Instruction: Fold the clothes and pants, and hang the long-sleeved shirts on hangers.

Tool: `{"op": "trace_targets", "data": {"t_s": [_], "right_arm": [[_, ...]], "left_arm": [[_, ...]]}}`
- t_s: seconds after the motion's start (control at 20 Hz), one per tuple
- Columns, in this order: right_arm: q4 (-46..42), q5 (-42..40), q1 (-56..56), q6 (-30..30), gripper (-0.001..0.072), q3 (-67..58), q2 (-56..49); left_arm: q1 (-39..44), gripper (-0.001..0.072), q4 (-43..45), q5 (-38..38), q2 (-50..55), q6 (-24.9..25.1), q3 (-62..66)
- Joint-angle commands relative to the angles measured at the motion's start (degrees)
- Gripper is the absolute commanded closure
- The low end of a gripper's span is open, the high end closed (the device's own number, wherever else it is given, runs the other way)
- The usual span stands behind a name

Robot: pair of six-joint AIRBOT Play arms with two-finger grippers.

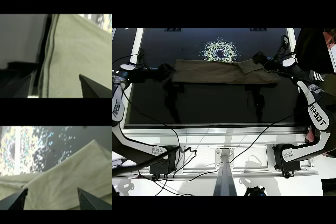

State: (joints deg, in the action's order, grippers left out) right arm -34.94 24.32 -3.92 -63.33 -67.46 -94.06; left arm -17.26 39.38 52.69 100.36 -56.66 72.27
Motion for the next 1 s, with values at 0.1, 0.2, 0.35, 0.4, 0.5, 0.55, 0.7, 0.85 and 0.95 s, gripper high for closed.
{"op": "trace_targets", "data": {"t_s": [0.1, 0.2, 0.35, 0.4, 0.5, 0.55, 0.7, 0.85, 0.95], "right_arm": [[-4.1, 3.2, -3.3, 0.0, 0.0024, -1.4, 0.0], [-4.7, 3.0, -4.5, 0.0, 0.0025, -2.9, 0.0], [-4.6, 2.8, -6.0, 0.0, 0.0303, -4.9, 0.0], [-4.6, 3.4, -6.7, 0.0, 0.0595, -5.7, 0.0], [-4.5, 4.8, -8.3, 0.0, 0.0700, -7.2, 0.0], [-4.5, 5.7, -9.4, -0.1, 0.0700, -8.2, 0.0], [-4.6, 8.3, -13.2, -3.1, 0.0701, -10.4, -0.6], [-4.5, 10.6, -18.0, -5.7, 0.0701, -11.9, -2.7], [-4.3, 10.7, -21.9, -6.8, 0.0701, -13.0, -4.7]], "left_arm": [[3.7, 0.0073, 4.4, 4.4, 7.7, -1.2, 9.1], [6.0, 0.0157, 4.4, 4.3, 8.5, -1.2, 10.6], [9.0, 0.0694, 4.4, 6.6, 8.0, -0.2, 13.5], [9.6, 0.0693, 5.2, 8.3, 7.3, 0.1, 14.9], [10.0, 0.0694, 7.5, 13.1, 4.9, 0.0, 17.5], [10.0, 0.0693, 8.2, 16.3, 2.9, -0.3, 18.7], [9.4, 0.0693, 8.2, 25.4, -5.0, -3.5, 20.2], [8.9, 0.0693, 8.2, 32.9, -14.3, -3.6, 20.2], [8.9, 0.0692, 8.2, 34.0, -20.0, -3.6, 20.2]]}}
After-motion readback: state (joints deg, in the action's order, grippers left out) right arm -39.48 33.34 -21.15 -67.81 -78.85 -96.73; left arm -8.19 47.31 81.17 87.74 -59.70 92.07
